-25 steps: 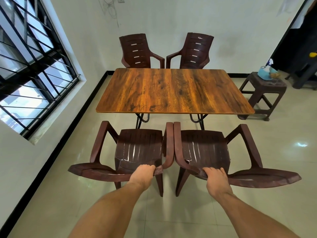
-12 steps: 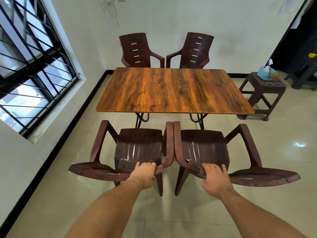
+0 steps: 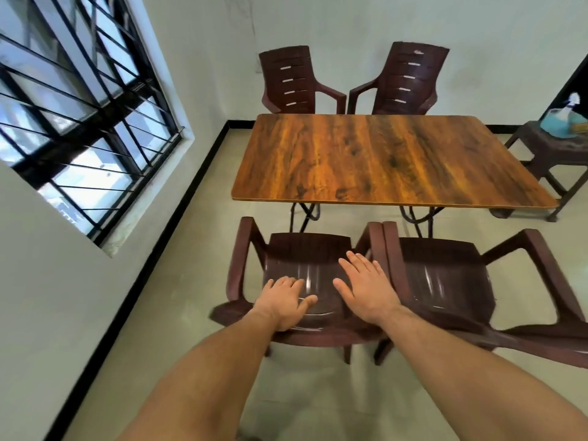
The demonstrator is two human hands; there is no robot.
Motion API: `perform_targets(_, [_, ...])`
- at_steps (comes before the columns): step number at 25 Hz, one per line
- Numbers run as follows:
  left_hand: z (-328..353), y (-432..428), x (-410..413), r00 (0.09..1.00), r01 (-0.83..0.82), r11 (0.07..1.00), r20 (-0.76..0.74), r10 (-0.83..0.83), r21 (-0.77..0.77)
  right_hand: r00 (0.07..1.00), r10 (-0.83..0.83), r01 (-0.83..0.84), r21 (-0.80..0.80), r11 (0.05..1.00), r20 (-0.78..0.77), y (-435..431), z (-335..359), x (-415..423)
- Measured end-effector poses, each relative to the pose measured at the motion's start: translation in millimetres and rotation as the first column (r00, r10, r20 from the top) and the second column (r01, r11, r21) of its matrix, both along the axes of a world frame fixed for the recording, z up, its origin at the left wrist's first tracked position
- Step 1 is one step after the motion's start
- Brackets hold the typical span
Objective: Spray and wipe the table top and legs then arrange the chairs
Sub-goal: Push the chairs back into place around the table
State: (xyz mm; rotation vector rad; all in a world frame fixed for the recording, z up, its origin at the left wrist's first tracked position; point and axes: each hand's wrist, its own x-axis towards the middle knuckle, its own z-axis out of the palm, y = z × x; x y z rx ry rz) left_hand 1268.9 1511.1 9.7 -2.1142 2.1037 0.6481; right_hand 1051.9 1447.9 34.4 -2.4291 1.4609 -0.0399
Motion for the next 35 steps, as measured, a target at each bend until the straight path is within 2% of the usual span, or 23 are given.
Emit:
perform_targets(2, [-4,-1,59,0.998,0.047,0.999,0.048,-0.048,0.020,0.997,0.020,-0.016,0.055,0.998,-0.074,-8,-11,57])
perform_targets(5, [-2,-4,134,0.993,0.108,0.993,0.039,-0.110,0.043,0.985,-0.009,0.033,0.138,0.990,-0.172,-11,-24,135])
perform_targets(11, [0,-54,240,0.979,0.197,0.976,0.032,-0.201,0.090,0.980,-0.077,0.114,0.208,0.971,-0.181,-37,-37,260])
perform_targets(18, [-17,-194,326,0.957,0.286,0.954,0.022,-0.289,0.089,0.973,-0.187,0.211,0.196,0.957,-0.135,-161,-71,366])
perform_targets(23, [-12,-304,384,0.940,0.329,0.936,0.052,-0.337,0.123,0.954,-0.286,0.300,0.208,0.931,-0.095,-255,-65,425])
perform_targets(26, [-10,-374,406,0.893,0.411,0.893,0.114,-0.434,0.183,0.931,-0.351,0.365,0.226,0.903,-0.098,-308,-62,454])
perform_targets(30, [-22,-469,420,0.805,0.541,0.806,0.127,-0.579,0.241,0.880,-0.466,0.470,0.305,0.829,-0.088,-370,-77,485])
perform_targets(33, [-37,-546,430,0.715,0.638,0.719,0.135,-0.686,0.276,0.789,-0.603,0.601,0.346,0.721,-0.116,-420,-91,512])
perform_targets(35, [-51,-600,438,0.601,0.737,0.610,0.131,-0.788,0.291,0.698,-0.700,0.701,0.344,0.625,-0.152,-454,-97,532])
